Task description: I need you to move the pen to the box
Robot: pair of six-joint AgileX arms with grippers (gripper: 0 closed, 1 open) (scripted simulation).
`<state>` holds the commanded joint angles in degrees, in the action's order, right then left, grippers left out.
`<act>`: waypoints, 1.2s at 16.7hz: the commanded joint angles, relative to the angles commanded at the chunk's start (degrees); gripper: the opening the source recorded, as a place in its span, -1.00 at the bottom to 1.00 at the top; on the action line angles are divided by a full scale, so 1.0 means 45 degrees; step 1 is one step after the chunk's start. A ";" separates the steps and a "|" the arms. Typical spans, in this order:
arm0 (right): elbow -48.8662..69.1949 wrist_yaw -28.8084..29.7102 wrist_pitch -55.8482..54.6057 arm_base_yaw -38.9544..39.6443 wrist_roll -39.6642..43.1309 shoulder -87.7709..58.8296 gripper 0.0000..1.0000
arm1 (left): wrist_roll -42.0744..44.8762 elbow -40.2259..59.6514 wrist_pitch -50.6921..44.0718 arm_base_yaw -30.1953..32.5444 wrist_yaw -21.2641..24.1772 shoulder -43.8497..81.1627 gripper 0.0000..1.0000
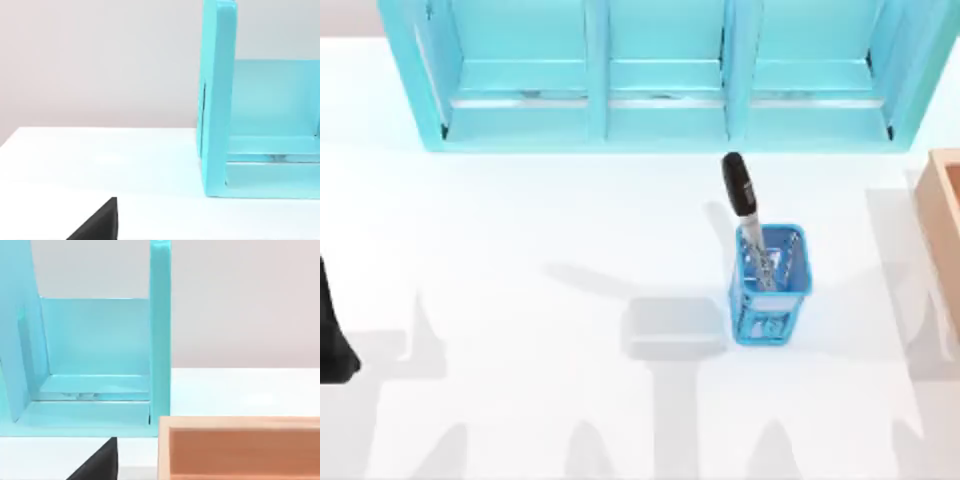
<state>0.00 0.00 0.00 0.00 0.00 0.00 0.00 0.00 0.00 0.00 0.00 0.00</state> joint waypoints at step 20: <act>0.6270 -0.6256 -0.0937 0.2970 0.1892 -1.5332 1.00 | 0.0000 0.0000 0.0000 0.0000 0.0000 0.0000 1.00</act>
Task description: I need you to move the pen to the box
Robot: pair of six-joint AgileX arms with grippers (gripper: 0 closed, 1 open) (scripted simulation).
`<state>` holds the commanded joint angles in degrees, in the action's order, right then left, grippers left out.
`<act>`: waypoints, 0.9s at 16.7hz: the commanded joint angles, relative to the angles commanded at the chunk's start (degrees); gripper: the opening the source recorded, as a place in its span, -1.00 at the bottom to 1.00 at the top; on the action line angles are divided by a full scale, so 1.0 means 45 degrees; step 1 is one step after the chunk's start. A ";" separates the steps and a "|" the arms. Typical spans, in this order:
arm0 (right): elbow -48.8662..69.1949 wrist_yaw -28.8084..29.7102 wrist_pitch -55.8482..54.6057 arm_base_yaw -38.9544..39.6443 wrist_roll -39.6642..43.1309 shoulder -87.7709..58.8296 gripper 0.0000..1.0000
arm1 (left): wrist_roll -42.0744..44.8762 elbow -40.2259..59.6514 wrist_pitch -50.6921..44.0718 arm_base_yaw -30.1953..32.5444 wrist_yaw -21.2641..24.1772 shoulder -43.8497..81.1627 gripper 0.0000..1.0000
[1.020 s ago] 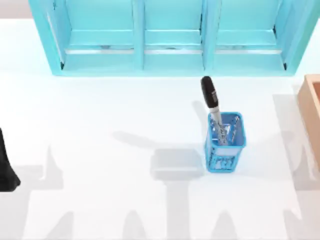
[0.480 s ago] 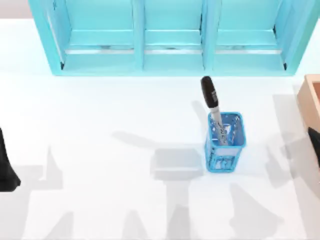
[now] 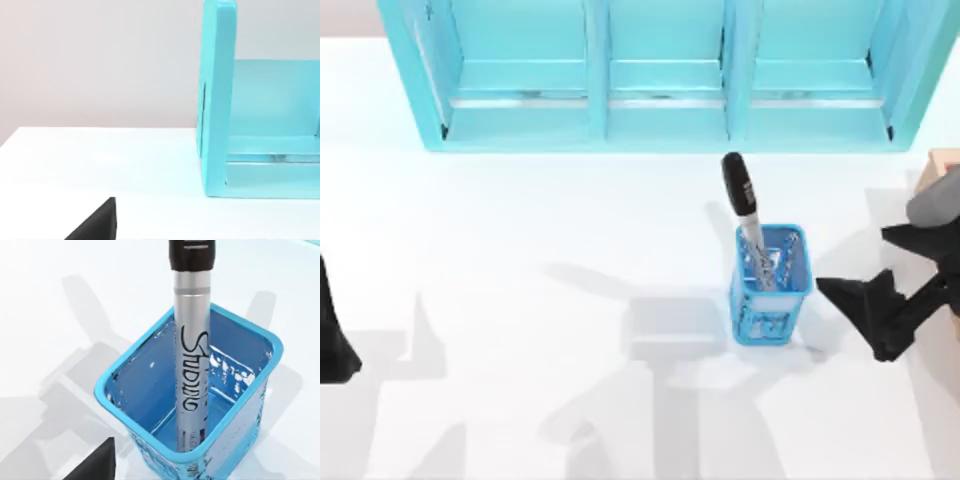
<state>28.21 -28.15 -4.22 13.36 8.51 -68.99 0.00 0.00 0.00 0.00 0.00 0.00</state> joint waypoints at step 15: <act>0.1764 -0.0370 -0.1517 0.0899 -0.0084 -0.3534 1.00 | 0.0000 0.0000 0.0000 0.0000 0.0000 0.0000 1.00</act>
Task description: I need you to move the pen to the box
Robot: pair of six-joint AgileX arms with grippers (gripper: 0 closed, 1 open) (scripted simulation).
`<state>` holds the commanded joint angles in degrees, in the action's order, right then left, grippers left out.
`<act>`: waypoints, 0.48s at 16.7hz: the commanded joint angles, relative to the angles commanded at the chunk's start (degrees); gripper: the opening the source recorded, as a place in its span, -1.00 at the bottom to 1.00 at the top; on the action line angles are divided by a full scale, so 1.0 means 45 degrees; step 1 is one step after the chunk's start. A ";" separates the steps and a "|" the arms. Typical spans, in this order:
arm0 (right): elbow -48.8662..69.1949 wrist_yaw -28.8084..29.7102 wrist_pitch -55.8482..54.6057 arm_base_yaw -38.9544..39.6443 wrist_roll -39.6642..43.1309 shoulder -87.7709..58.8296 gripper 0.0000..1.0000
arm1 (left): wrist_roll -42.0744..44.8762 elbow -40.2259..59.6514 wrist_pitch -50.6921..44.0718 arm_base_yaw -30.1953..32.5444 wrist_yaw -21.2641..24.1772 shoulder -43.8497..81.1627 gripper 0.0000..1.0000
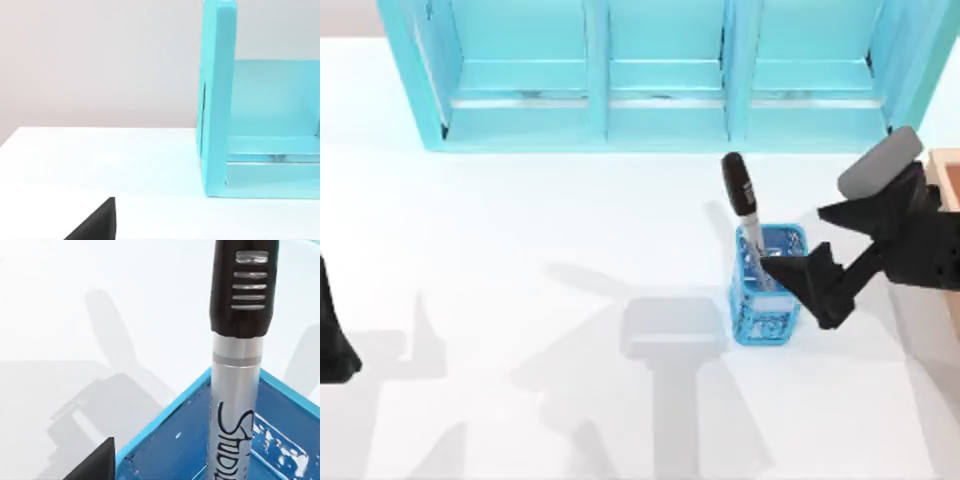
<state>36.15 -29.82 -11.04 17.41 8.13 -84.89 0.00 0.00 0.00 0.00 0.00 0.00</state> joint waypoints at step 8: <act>0.1316 0.1307 -0.3097 0.1563 -0.1092 -0.3996 1.00 | 0.0000 0.0000 0.0000 0.0000 0.0000 0.0000 1.00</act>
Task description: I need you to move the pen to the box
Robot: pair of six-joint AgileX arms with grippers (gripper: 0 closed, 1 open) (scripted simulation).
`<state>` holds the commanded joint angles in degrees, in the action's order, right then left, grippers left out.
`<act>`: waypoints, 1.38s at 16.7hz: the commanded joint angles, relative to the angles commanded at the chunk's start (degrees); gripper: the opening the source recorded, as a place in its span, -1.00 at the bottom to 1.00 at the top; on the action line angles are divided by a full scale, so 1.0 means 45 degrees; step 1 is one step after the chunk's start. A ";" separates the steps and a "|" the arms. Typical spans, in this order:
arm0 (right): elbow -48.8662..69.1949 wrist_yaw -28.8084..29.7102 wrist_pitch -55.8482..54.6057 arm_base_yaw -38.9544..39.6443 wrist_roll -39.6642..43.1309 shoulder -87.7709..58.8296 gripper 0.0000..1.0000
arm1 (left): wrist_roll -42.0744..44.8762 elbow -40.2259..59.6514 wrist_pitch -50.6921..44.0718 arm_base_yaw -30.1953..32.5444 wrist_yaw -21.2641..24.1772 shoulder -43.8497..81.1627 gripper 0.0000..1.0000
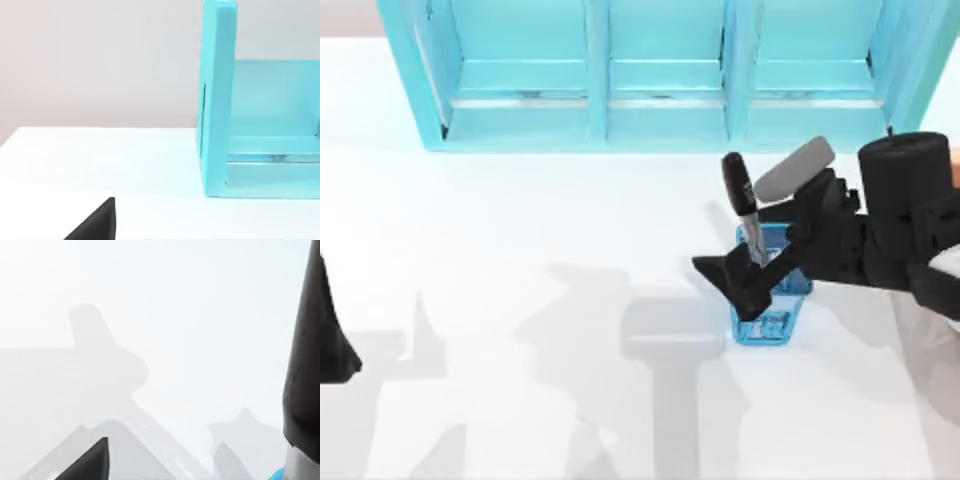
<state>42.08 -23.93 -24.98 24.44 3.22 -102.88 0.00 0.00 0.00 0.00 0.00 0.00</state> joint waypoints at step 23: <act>0.0002 0.0003 -0.0005 0.0003 -0.0002 -0.0006 -1.00 | 0.0000 0.0000 0.0000 0.0000 0.0000 0.0000 1.00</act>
<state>42.09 -23.92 -25.00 24.46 3.21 -102.90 0.00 0.00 0.00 0.00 0.00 0.00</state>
